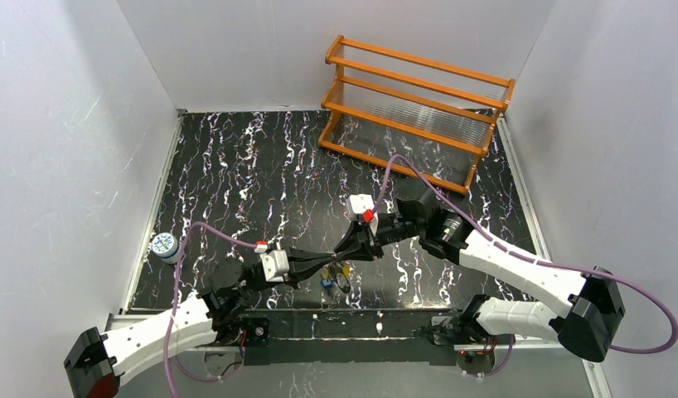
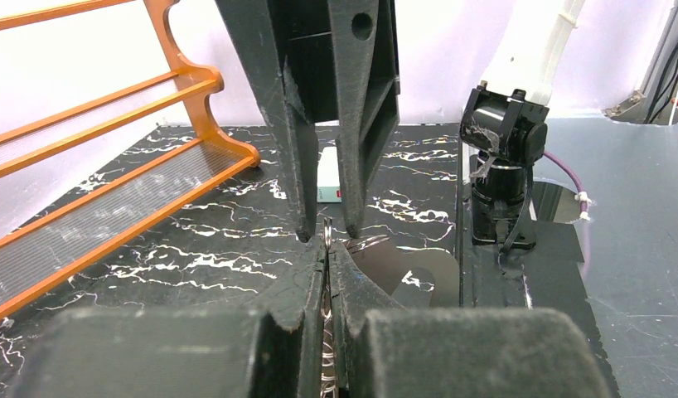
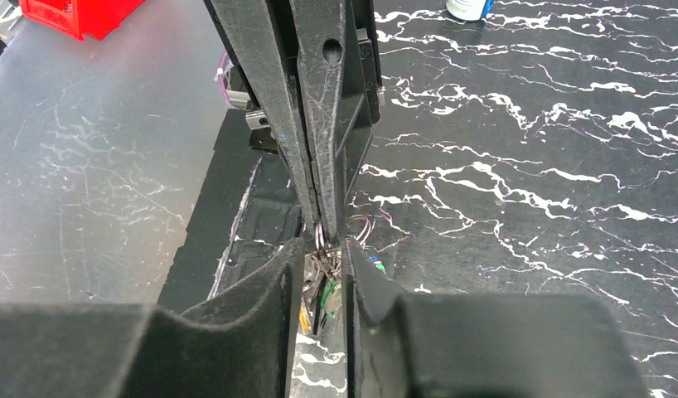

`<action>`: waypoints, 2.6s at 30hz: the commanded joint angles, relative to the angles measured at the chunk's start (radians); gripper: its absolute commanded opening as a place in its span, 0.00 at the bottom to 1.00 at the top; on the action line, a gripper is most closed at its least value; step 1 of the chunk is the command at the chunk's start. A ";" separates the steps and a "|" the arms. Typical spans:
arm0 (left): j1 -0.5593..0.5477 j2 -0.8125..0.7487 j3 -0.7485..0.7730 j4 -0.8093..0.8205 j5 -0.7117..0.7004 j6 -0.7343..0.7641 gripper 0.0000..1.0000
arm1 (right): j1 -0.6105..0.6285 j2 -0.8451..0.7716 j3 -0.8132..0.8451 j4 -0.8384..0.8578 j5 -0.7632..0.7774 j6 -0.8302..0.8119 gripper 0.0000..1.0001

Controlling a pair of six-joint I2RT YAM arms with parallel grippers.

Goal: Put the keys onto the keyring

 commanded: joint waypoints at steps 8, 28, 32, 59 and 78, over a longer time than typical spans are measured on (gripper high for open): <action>-0.005 -0.002 -0.004 0.079 0.015 -0.008 0.00 | -0.002 0.020 0.001 0.036 -0.010 -0.014 0.01; -0.005 0.126 0.292 -0.660 -0.102 0.237 0.38 | 0.022 0.232 0.235 -0.477 0.197 -0.115 0.01; -0.005 0.181 0.315 -0.657 -0.054 0.246 0.31 | 0.037 0.262 0.253 -0.492 0.211 -0.111 0.01; -0.007 0.137 0.330 -0.685 -0.055 0.202 0.34 | 0.075 0.261 0.253 -0.453 0.270 -0.109 0.01; -0.007 0.198 0.344 -0.626 -0.010 0.205 0.18 | 0.078 0.171 0.228 -0.385 0.223 -0.124 0.01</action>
